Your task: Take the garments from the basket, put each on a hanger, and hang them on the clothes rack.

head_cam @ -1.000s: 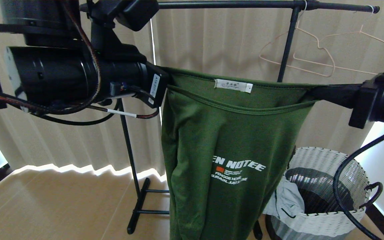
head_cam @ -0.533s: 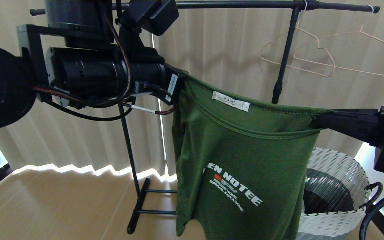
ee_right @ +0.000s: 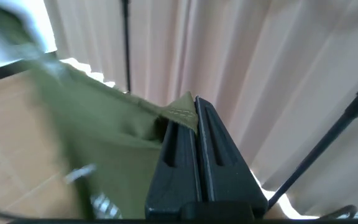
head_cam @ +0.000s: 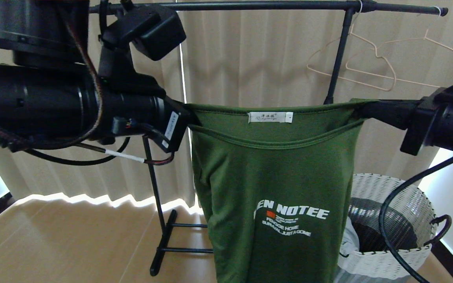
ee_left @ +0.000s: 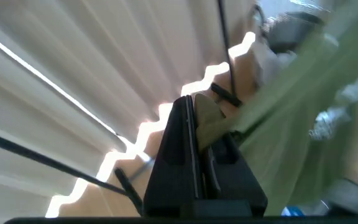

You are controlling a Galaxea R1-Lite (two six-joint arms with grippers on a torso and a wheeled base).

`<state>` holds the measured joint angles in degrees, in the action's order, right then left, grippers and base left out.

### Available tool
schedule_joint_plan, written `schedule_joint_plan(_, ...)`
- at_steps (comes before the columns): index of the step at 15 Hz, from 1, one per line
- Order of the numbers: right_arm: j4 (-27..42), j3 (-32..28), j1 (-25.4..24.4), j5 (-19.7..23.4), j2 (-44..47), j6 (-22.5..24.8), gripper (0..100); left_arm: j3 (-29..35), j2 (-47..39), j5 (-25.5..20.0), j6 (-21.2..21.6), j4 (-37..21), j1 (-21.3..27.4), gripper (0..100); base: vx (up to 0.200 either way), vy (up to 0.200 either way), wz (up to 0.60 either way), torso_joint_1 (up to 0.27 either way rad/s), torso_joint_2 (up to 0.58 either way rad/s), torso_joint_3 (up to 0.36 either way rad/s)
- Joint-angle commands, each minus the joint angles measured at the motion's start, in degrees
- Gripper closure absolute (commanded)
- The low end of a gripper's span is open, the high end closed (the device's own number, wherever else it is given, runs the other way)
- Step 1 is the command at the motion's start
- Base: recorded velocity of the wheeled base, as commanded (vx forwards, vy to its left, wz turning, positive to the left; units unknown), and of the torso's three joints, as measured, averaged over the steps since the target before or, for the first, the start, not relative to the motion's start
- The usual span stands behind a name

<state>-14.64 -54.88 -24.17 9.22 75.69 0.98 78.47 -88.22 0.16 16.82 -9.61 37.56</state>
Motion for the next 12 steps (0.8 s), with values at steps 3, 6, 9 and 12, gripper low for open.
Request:
schedule_joint_plan(3, -4.3, -4.9, 1.2, 0.2, 8.6, -0.2, 100, -2.4, 8.2, -6.4, -0.2, -4.6, 0.3, 100, 0.000, 0.000, 0.00, 0.000, 0.00, 0.000)
schedule_joint_plan(6, -8.3, -8.5, 1.2, 0.5, 13.6, -0.4, 100, -4.1, 12.1, -14.8, -0.2, -7.0, 0.3, 100, 0.000, 0.000, 0.00, 0.000, 0.00, 0.000)
schedule_joint_plan(9, -11.9, -9.1, 1.1, 0.5, 16.2, -0.4, 100, -6.5, 13.6, -18.5, -0.2, -6.8, 0.9, 100, 0.000, 0.000, 0.00, 0.000, 0.00, 0.000)
schedule_joint_plan(12, -11.8, -9.2, 1.1, 0.3, 16.0, -0.4, 100, -7.6, 13.8, -18.4, -0.1, -6.5, 2.1, 100, 0.000, 0.000, 0.00, 0.000, 0.00, 0.000)
